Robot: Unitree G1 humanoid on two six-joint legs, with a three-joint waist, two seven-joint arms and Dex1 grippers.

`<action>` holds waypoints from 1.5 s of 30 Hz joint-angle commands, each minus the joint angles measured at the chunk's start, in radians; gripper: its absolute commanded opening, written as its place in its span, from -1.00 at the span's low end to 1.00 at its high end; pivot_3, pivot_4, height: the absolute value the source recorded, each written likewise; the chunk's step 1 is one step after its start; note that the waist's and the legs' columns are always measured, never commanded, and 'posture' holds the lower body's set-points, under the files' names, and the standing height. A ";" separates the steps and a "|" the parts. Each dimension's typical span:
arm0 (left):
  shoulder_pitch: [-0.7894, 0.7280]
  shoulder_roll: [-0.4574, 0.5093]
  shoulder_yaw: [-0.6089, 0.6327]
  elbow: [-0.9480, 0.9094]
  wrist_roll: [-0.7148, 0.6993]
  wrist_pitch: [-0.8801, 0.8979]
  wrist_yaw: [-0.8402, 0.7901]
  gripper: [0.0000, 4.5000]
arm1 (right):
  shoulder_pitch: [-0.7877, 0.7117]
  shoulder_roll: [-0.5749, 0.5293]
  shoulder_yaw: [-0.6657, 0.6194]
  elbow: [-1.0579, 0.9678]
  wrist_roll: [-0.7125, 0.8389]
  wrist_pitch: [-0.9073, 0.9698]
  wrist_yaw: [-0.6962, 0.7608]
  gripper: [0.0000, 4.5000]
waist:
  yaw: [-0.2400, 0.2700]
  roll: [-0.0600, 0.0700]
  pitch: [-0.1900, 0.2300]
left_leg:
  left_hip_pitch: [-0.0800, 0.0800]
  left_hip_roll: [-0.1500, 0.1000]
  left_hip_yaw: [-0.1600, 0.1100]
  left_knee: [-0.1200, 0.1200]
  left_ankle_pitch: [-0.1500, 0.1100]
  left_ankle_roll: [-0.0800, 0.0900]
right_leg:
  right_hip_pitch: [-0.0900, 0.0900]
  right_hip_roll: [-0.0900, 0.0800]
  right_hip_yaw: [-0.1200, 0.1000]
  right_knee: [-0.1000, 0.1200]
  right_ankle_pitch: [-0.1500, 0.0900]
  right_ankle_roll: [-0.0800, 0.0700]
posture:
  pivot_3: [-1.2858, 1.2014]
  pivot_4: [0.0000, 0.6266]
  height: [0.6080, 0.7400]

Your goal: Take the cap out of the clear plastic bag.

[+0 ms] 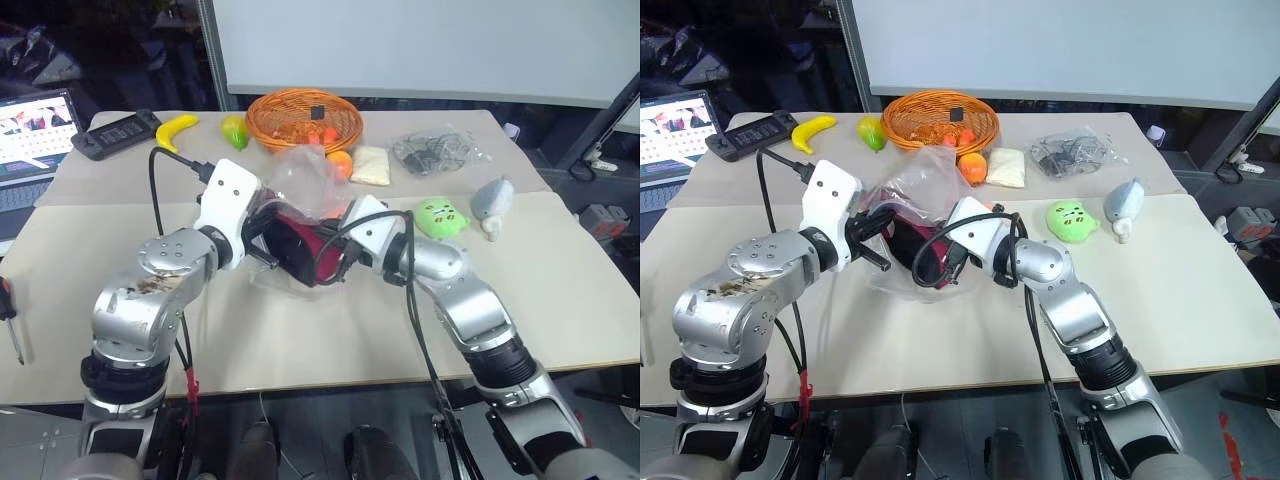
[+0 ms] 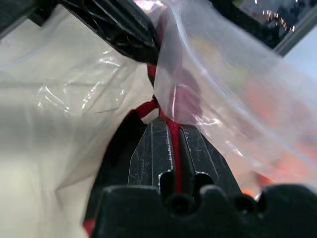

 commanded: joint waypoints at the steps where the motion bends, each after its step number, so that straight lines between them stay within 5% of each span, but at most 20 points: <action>1: -0.007 0.005 0.012 0.014 0.011 -0.033 0.014 -1.00 | 0.013 -0.116 0.061 -0.163 -0.045 -0.150 0.150 -0.99 | 0.002 0.000 0.000 | -0.001 0.000 0.000 0.000 0.000 0.000 | 0.000 0.000 0.000 0.000 0.000 0.000 | 0.03 -0.52 1.00; 11: 0.034 0.014 -0.020 0.020 -0.001 -0.062 0.008 -1.00 | 0.127 -0.313 0.064 -0.088 -0.238 -0.403 0.164 -0.99 | 0.017 0.000 0.001 | -0.004 0.000 0.000 0.001 0.000 0.000 | -0.002 0.000 -0.001 -0.002 0.001 0.001 | 0.03 -0.52 1.00; 18: 0.062 0.007 -0.053 -0.006 0.005 -0.065 0.022 -1.00 | 0.094 -0.093 -0.005 0.101 -0.306 -0.007 -0.015 -0.99 | 0.019 0.000 0.001 | -0.001 0.000 0.000 0.002 0.000 0.000 | 0.000 0.000 0.000 -0.001 0.001 0.000 | 0.03 -0.52 1.00; 22: 0.070 -0.001 -0.054 -0.011 -0.002 -0.063 0.024 -1.00 | 0.042 -0.036 0.007 0.135 -0.361 0.070 -0.058 -0.99 | 0.025 0.000 0.000 | 0.002 0.000 0.000 0.003 0.001 -0.001 | 0.003 0.000 0.000 0.000 0.002 0.001 | 0.03 -0.52 1.00; 26: 0.002 -0.032 -0.024 0.015 -0.013 -0.072 0.034 -1.00 | 0.072 -0.154 0.119 0.122 -0.485 -0.231 -0.069 -0.99 | 0.038 0.000 0.000 | 0.001 -0.001 -0.001 0.003 0.001 -0.001 | 0.004 -0.001 -0.001 -0.002 0.001 0.001 | 0.03 -0.52 1.00; 36: -0.014 -0.028 -0.024 0.035 -0.013 -0.074 0.030 -1.00 | 0.101 -0.256 0.139 0.230 -0.630 -0.623 -0.245 -0.99 | 0.018 0.000 0.001 | -0.003 -0.001 -0.001 0.002 0.001 -0.001 | 0.000 -0.001 -0.001 -0.002 0.001 0.001 | 0.03 -0.52 1.00; 40: 0.022 -0.007 -0.028 0.038 -0.003 -0.088 0.023 -1.00 | 0.113 -0.195 0.013 0.205 -0.419 -0.633 -0.261 -0.99 | 0.018 0.000 0.001 | -0.003 -0.001 0.000 0.003 0.001 -0.001 | 0.000 -0.001 -0.001 -0.002 0.001 0.001 | 0.03 -0.52 1.00; 45: 0.058 0.014 -0.021 0.044 -0.006 -0.113 0.014 -1.00 | 0.114 -0.206 -0.137 -0.013 0.100 -0.283 0.071 -0.99 | 0.018 0.001 0.002 | -0.003 0.000 -0.001 0.003 0.001 -0.001 | 0.000 -0.001 -0.001 -0.002 0.002 0.001 | 0.03 -0.52 1.00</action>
